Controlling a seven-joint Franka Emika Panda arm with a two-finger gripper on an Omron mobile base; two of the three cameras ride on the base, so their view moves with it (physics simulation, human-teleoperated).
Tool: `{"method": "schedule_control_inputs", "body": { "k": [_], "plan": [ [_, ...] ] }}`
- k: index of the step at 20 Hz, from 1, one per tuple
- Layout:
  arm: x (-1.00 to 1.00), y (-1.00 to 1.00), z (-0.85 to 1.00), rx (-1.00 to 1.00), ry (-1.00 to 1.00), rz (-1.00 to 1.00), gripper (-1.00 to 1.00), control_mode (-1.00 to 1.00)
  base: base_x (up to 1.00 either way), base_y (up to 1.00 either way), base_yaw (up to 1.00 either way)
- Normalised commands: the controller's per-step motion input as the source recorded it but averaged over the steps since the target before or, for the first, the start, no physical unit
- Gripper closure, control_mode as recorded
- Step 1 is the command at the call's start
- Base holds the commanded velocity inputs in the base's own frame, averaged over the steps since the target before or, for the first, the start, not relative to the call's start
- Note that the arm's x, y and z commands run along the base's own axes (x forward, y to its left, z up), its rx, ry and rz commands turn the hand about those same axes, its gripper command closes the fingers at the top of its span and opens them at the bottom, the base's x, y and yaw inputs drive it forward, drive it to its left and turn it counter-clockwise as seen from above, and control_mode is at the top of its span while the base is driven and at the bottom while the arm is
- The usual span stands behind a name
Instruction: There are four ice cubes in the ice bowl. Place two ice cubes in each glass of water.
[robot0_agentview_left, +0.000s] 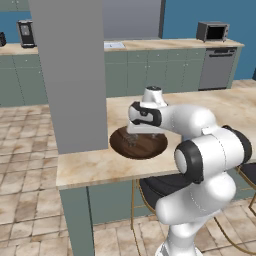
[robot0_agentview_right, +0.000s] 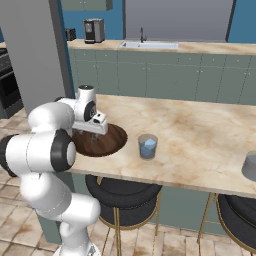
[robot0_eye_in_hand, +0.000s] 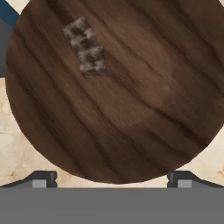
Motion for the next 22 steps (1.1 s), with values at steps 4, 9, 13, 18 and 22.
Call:
{"method": "schedule_control_inputs", "body": {
  "k": [4,9,13,18,22],
  "plan": [
    [0.33,0.19,-0.07,0.0,0.0,0.0,-1.0,-1.0,0.0,0.0,0.0],
    [0.11,0.19,-0.16,0.03,-0.01,0.0,-1.0,-1.0,0.0,0.0,0.0],
    [0.18,0.02,-0.27,0.01,-0.04,0.0,-1.0,-1.0,0.0,0.0,0.0],
    [0.3,0.0,-0.38,0.0,-0.03,0.0,-1.0,-1.0,0.0,0.0,0.0],
    [0.25,0.0,-0.2,0.0,-0.09,0.0,-1.0,-1.0,0.0,0.0,0.0]
  ]
}}
